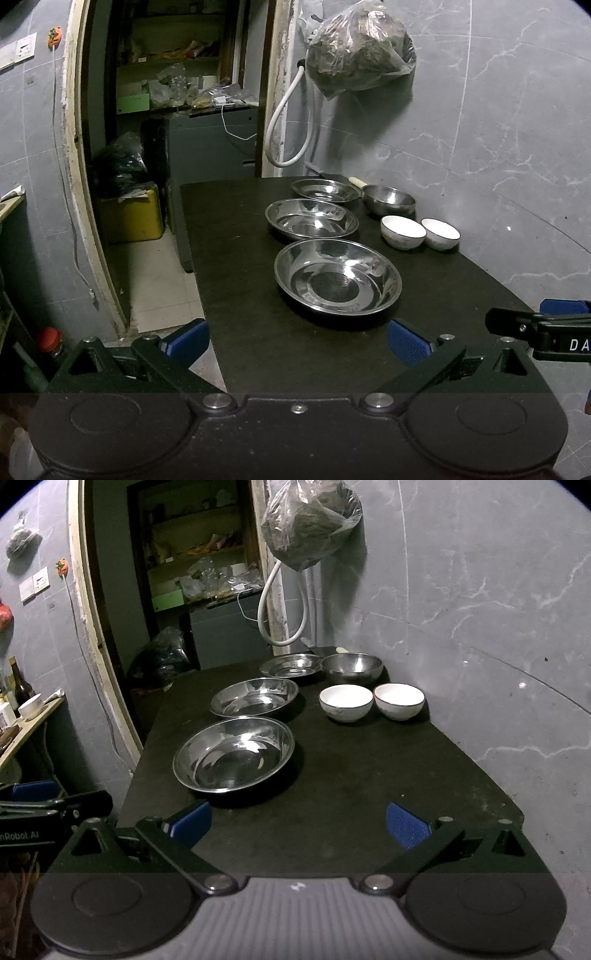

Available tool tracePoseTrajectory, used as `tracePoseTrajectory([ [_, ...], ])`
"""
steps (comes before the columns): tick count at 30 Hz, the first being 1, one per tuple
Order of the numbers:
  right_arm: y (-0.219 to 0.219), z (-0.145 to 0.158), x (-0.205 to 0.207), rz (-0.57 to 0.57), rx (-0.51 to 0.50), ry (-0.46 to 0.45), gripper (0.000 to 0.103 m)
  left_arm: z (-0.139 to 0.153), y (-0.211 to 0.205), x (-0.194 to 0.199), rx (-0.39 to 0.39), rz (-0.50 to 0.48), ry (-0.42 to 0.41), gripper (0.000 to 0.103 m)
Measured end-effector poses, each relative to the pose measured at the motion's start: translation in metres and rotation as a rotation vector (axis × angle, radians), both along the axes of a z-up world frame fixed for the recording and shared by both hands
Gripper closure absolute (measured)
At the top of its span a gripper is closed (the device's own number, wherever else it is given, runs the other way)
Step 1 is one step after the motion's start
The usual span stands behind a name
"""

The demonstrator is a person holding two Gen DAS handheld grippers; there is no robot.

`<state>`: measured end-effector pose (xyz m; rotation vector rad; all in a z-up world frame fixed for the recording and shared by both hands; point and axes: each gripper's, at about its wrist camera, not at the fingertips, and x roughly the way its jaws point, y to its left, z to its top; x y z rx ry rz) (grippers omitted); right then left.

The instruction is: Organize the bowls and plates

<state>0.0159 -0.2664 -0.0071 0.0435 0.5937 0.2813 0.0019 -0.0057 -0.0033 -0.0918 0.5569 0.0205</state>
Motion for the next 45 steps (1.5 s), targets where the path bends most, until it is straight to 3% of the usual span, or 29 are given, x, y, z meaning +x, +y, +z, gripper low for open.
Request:
tracePoseTrajectory([
  [45, -0.0023, -0.0005, -0.0044, -0.005, -0.003, -0.004, 0.0, -0.0033, -0.0009, -0.0019, 0.004, 0.0, 0.006, 0.001],
])
